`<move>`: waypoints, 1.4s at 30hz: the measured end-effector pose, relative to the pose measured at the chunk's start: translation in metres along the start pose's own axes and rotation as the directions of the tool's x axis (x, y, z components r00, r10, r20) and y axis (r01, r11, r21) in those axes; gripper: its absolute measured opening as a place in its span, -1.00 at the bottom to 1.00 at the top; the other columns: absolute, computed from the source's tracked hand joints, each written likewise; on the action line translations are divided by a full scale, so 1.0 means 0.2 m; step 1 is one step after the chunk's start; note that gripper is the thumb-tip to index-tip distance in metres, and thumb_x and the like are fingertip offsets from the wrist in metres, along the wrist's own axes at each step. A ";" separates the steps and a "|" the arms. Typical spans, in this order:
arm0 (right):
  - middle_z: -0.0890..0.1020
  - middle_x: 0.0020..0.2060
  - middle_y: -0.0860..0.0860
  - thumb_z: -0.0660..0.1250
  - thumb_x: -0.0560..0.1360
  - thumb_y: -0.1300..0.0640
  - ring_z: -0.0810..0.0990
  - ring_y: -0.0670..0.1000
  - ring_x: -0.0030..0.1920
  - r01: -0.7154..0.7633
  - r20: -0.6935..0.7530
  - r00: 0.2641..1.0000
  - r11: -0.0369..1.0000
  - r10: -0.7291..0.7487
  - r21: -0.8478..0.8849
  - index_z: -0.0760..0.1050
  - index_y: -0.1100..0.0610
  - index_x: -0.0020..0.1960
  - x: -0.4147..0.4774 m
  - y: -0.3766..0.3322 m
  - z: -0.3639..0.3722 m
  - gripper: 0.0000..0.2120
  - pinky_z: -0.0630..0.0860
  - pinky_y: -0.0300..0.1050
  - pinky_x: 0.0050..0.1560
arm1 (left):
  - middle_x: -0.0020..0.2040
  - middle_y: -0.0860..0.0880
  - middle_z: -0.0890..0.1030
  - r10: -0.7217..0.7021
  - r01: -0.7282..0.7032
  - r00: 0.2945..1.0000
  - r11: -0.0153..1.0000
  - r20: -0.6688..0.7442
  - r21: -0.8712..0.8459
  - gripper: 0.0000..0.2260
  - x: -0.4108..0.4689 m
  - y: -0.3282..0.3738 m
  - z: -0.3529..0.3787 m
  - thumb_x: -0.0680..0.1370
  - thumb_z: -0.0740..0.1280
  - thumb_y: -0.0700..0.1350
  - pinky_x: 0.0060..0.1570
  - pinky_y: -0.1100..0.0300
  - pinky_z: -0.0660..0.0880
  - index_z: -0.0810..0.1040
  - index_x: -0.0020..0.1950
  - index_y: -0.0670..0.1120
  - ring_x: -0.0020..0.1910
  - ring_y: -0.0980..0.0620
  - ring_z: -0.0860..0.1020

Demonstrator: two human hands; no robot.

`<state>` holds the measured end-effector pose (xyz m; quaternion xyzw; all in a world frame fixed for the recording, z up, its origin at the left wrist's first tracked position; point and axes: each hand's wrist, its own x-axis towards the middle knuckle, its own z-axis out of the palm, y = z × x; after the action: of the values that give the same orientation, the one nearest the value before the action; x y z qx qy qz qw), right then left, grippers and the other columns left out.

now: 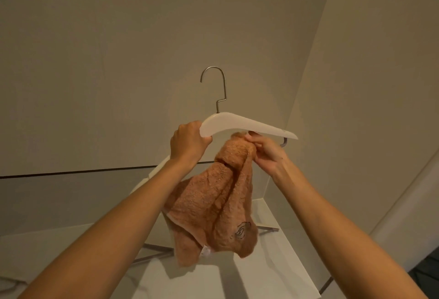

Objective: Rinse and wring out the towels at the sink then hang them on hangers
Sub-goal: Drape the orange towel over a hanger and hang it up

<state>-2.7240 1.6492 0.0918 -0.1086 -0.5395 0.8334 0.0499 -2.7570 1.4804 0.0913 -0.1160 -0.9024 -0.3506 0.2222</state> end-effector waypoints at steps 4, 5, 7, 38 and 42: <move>0.56 -0.24 0.07 0.12 0.48 0.52 0.54 -0.03 -0.23 0.027 -0.121 0.992 0.997 -0.035 -0.067 0.43 0.32 0.21 0.01 -0.02 -0.05 -0.65 0.54 -0.29 -0.27 | 0.00 -0.19 0.64 0.022 -0.022 1.000 1.000 0.000 -0.015 -0.72 0.01 0.02 0.01 0.47 0.36 -0.12 -0.17 0.03 0.51 0.57 0.14 -0.17 -0.01 -0.19 0.58; 0.52 -0.26 0.07 0.13 0.47 0.53 0.50 -0.05 -0.25 0.050 -0.224 0.972 0.993 -0.072 -0.104 0.43 0.33 0.23 0.02 -0.02 -0.08 -0.63 0.52 -0.33 -0.36 | 0.00 -0.19 0.63 0.023 -0.023 1.000 1.000 -0.002 -0.011 -0.72 0.00 0.02 0.01 0.47 0.36 -0.12 -0.18 0.04 0.50 0.57 0.15 -0.17 -0.01 -0.19 0.57; 0.50 -0.27 0.07 0.17 0.46 0.50 0.47 -0.05 -0.27 0.087 -0.306 0.947 0.995 -0.098 -0.048 0.49 0.30 0.09 0.03 -0.04 -0.12 -0.72 0.49 -0.35 -0.46 | 0.00 -0.19 0.64 0.008 -0.008 1.000 1.000 -0.008 -0.008 -0.73 0.01 0.01 0.02 0.47 0.36 -0.12 -0.22 0.08 0.44 0.57 0.14 -0.17 -0.01 -0.19 0.57; 0.54 0.06 0.08 0.46 0.38 0.16 0.50 0.04 0.05 0.260 0.242 0.895 -0.003 -0.374 -0.966 0.37 0.14 0.26 0.02 -0.17 -0.25 -0.50 0.46 -0.04 0.07 | -0.07 -0.14 0.66 0.235 -0.237 0.969 0.971 0.080 0.023 -0.80 0.12 0.14 0.02 0.43 0.40 -0.11 -0.23 0.21 0.28 0.62 0.01 -0.15 -0.07 -0.09 0.58; 0.54 -0.23 0.01 0.43 0.41 -0.04 0.45 -0.11 -0.33 0.283 0.236 0.854 0.033 -0.463 -0.959 0.55 0.21 0.13 0.01 -0.15 -0.20 -0.59 0.35 -0.28 -0.38 | 0.01 -0.13 0.62 0.272 -0.277 0.945 0.961 0.182 0.003 -0.74 0.20 0.12 0.01 0.41 0.43 -0.08 -0.17 0.19 0.30 0.57 0.04 -0.14 0.01 -0.10 0.54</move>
<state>-2.7182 1.6971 0.1039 -0.0274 -0.9480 0.2279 0.2206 -2.7842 1.5012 0.1245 -0.2685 -0.8987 -0.2913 0.1883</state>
